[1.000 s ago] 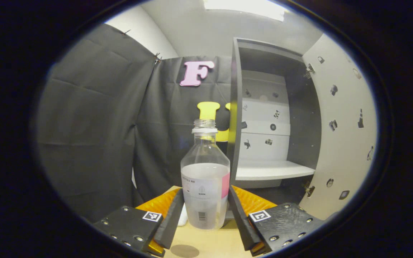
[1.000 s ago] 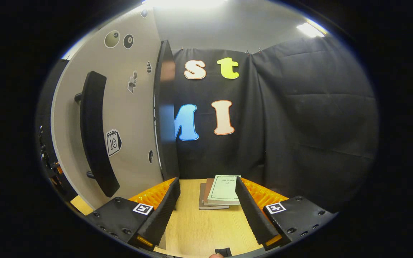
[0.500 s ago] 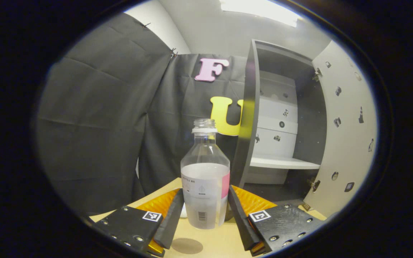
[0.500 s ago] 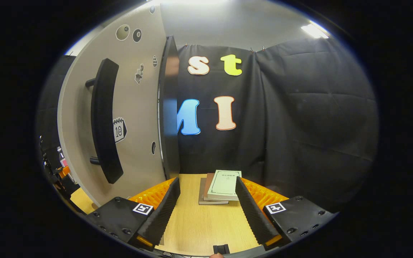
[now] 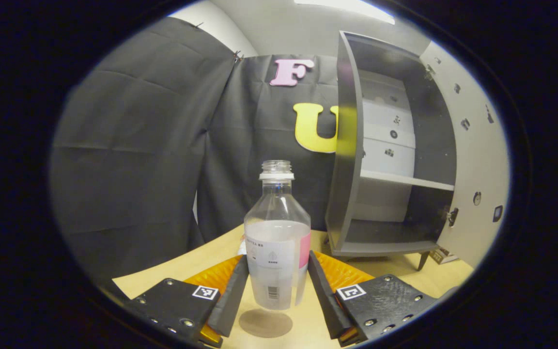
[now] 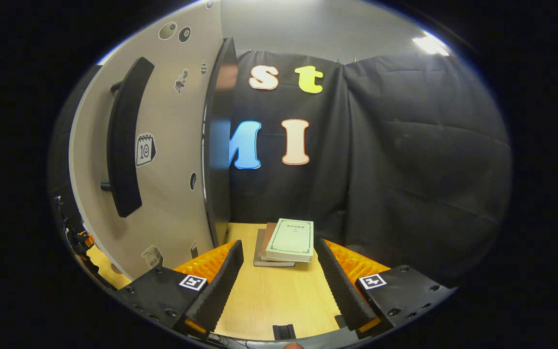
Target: Open the cabinet door with the right hand, grasp the bottle in the cabinet with the left hand and place it on the coaster, then close the cabinet door with the right hand.
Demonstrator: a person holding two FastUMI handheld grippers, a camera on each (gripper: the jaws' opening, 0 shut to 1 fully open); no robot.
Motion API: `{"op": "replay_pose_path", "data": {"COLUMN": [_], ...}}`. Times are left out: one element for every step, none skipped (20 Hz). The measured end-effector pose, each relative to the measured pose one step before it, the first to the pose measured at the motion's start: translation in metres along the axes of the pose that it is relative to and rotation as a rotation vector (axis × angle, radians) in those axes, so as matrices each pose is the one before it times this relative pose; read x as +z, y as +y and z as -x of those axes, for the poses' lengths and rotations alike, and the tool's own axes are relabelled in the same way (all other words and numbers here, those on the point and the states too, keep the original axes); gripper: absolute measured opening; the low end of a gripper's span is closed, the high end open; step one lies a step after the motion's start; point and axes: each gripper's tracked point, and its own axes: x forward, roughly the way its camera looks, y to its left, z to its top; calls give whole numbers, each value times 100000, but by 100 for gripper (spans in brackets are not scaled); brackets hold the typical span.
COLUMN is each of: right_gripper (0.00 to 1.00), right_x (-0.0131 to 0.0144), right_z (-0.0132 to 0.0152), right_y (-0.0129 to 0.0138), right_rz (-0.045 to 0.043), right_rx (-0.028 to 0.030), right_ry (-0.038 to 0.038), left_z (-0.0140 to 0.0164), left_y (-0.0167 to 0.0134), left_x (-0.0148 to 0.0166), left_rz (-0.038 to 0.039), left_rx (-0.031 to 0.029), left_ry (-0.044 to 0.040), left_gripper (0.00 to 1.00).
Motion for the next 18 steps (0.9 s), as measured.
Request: {"op": "replay_pose_path", "data": {"right_gripper": [98,98,98,98,98,98,99,99,99,99,94,98,98,98,98,98,98,98], "right_x": [-221,-183,-259,-203,-250,-72,-45,54,22,112,83,144,-106,-68,-78,-17,-72,-4], "right_z": [-149,-239,-244,-205,-225,-90,-10,-56,-95,-30,-32,38,-42,18,-29,30,-60,-95], "right_y": [-9,15,69,34,48,24,-21,-23,98,-105,-61,-69,19,7,39,4,45,49], "right_rz": [-109,-60,141,461,741,857,713,542,390,233,84,23,68,-23,-64,-147,-131,-162], "right_rx": [-25,91,157,238,-5,162,136,177,57,-294,-85,-147,-126,-74,58,-2,173,123], "right_ry": [416,471,746,680,696,426,219,139,10,-187,-157,-63,-78,85,103,78,-29,-66], "left_z": [-271,-306,-327,-88,-267,-129,-199,-92,-219,-64,-98,-15,-84,-7,100,7,118,97], "left_y": [207,230,256,151,222,311,284,131,120,134,120,42,-34,51,-119,-82,-36,-119], "left_x": [-1075,-1340,-1128,-1175,-812,-914,-633,-489,-286,-259,-193,-330,-172,-329,-81,215,-141,-159], "left_rz": [-680,-786,-622,-283,81,333,560,612,481,430,548,535,525,41,-270,-628,-389,-205], "left_rx": [960,870,1064,848,821,736,633,963,588,554,480,272,105,15,45,-68,-16,106], "left_ry": [1942,1870,1877,1631,1688,1678,1345,629,404,272,139,358,195,550,-58,-1078,120,301], "left_gripper": [72,73,73,73,74,74,74,74,73,72,72,73,72,72,72,72,74,74]}}
